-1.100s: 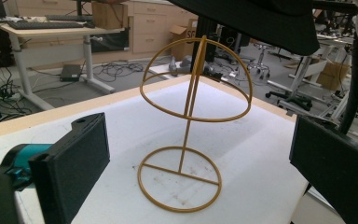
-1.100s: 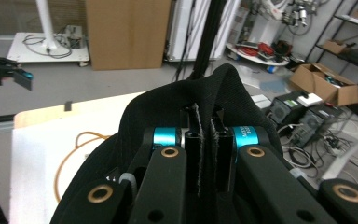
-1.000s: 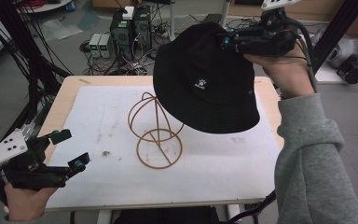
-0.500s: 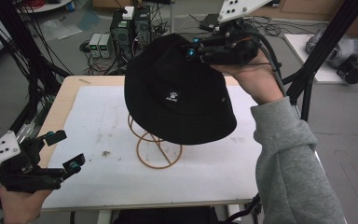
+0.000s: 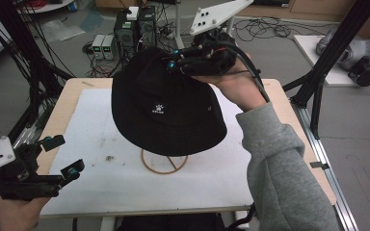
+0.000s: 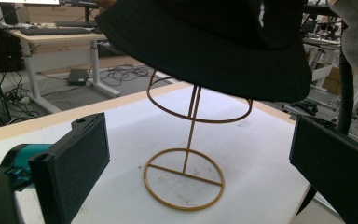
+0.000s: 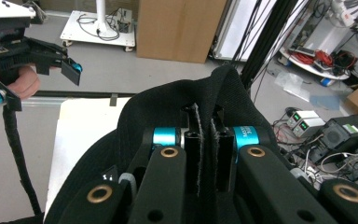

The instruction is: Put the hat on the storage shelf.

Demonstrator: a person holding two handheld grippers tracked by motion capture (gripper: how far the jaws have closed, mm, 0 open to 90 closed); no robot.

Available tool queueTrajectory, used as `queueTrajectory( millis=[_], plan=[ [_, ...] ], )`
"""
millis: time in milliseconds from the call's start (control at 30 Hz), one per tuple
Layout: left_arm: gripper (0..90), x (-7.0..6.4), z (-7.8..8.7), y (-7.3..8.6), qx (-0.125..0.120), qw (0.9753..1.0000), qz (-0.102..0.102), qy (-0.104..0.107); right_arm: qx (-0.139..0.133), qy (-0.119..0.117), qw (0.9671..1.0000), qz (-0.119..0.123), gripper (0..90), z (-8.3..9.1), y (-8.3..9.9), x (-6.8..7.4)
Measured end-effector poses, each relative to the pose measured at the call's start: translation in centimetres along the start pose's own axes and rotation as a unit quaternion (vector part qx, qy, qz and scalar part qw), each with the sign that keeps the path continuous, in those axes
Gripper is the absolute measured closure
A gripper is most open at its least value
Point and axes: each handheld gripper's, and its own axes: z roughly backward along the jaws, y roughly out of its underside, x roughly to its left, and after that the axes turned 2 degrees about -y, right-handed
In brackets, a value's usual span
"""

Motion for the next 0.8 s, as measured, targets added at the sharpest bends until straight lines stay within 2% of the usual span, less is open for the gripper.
queueTrajectory(
  millis=[467,800],
  plan=[
    [5.1,0.0,-0.2,0.1,0.004,1.0,0.0,-0.001,0.021,-0.018,0.9994,-0.02,87.1,-3.3,2.3,0.5],
    [5.1,0.0,-0.3,0.2,0.006,1.0,0.0,0.0,0.016,-0.022,0.9987,-0.043,87.1,-4.2,4.2,0.6]
  ],
)
